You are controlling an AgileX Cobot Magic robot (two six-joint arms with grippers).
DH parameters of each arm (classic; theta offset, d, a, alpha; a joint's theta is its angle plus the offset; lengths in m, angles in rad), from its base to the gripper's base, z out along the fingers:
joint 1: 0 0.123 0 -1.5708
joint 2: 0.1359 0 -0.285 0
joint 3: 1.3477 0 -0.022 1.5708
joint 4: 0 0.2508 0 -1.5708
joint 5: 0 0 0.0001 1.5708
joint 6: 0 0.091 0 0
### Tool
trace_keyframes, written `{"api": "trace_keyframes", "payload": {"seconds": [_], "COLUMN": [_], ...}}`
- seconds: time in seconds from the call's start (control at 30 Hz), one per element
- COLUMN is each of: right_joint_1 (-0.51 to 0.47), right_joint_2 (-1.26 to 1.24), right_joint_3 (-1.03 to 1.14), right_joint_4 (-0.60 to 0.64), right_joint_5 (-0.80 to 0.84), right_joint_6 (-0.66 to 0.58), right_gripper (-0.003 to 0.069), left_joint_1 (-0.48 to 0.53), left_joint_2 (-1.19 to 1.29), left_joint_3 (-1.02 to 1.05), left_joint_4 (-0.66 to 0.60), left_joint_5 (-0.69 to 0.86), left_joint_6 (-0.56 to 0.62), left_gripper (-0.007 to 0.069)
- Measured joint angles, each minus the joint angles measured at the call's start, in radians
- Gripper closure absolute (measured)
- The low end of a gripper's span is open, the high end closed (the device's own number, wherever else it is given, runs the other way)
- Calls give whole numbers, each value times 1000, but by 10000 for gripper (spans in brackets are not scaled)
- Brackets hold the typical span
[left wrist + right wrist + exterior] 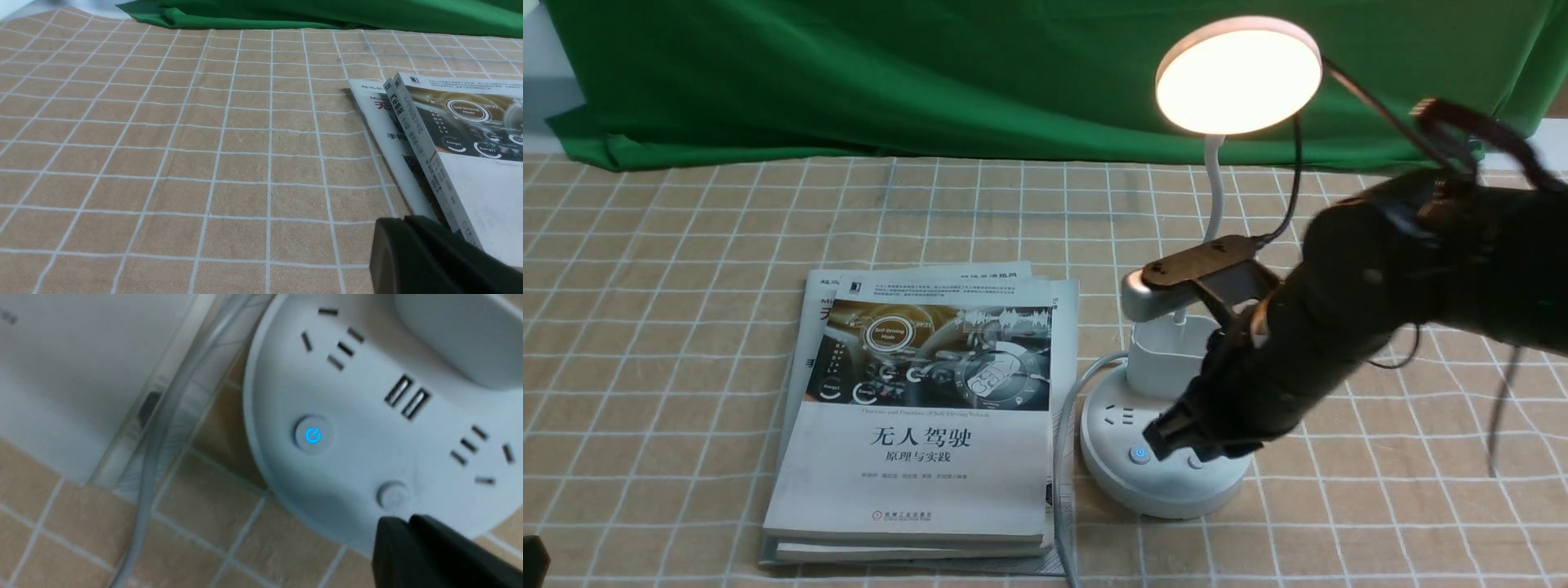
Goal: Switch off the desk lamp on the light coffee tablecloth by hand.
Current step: 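Press the power button on the lamp base to turn the lamp off with the right gripper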
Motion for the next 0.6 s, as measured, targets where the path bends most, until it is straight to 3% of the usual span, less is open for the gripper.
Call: {"api": "trace_keyframes", "payload": {"seconds": [0.6], "right_joint_1": [-39], "right_joint_2": [136], "right_joint_3": [-53], "right_joint_4": [64], "right_joint_5": [6], "right_joint_6": [-70], "right_gripper": [620], "left_joint_1": [0], "left_joint_2": [0], "left_joint_3": [0], "left_joint_4": [0], "left_joint_5": [0], "left_joint_6": [0], "left_gripper": [620]}}
